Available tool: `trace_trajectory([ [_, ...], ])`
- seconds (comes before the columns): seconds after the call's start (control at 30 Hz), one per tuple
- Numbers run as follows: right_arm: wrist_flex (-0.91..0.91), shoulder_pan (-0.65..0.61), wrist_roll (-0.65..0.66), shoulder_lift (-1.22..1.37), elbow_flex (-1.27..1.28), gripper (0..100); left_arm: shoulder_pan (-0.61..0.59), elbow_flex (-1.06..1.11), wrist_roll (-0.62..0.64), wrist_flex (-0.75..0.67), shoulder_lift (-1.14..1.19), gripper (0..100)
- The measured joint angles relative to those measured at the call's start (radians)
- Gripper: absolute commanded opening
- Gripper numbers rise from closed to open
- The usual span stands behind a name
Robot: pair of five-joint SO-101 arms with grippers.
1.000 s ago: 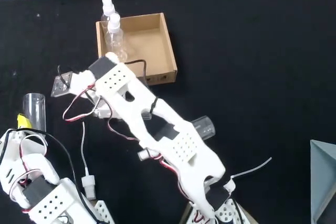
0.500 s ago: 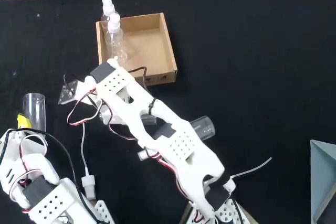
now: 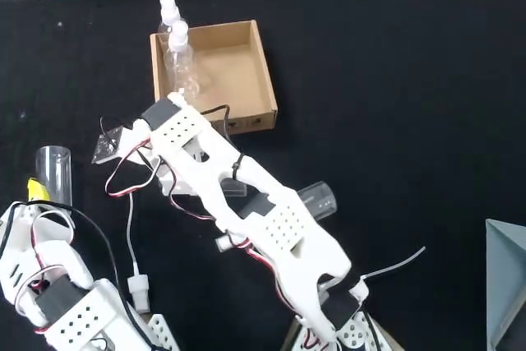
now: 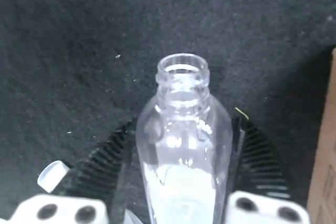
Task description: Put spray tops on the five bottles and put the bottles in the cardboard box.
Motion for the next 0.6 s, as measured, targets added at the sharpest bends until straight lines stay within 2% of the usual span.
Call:
trace_trajectory([
  [0.1, 0.0, 0.0, 0.0, 0.0, 0.0, 9.3, 0.0, 0.0, 0.0, 0.0, 0.0, 19],
  [0.6, 0.014, 0.0, 0.0, 0.0, 0.0, 8.9, 0.0, 0.0, 0.0, 0.0, 0.0, 19],
])
